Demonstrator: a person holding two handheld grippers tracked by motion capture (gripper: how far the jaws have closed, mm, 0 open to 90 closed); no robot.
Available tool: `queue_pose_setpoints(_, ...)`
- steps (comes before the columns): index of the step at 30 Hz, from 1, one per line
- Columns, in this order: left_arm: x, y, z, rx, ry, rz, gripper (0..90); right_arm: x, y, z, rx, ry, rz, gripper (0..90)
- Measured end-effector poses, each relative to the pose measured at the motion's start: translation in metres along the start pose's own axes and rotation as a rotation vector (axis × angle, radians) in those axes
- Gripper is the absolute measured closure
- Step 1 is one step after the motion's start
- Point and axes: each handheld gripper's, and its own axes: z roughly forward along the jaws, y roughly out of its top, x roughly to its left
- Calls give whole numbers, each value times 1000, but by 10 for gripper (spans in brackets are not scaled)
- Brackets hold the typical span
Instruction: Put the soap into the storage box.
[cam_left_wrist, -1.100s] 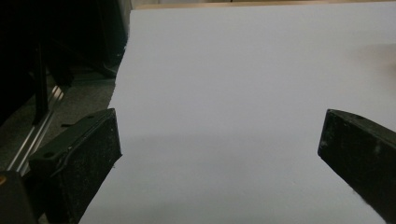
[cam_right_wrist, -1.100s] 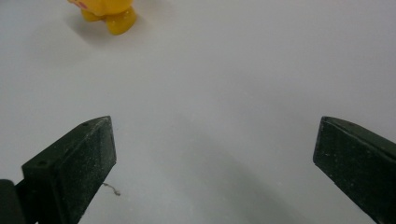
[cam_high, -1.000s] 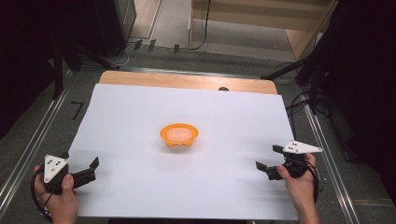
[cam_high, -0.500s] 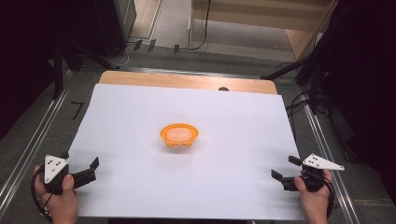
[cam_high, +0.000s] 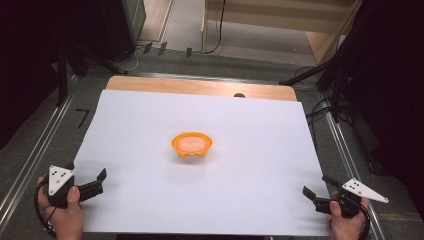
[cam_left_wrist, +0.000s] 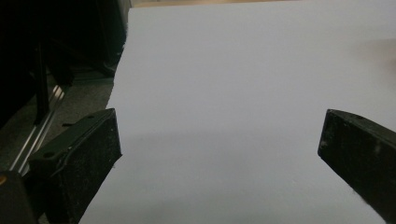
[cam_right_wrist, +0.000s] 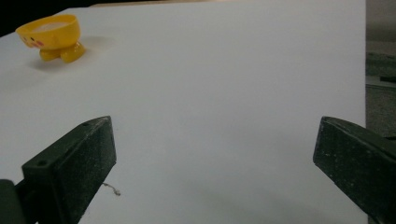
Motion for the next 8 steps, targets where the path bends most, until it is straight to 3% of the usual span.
queue_pose_setpoints(3,0,0,0,-2,-2,0,0,0,-2,-1,-13,-8,12,0)
queue_pose_setpoints(8,1,0,0,4,-7,-3,0,5,-2,1,6,-32,-25,0)
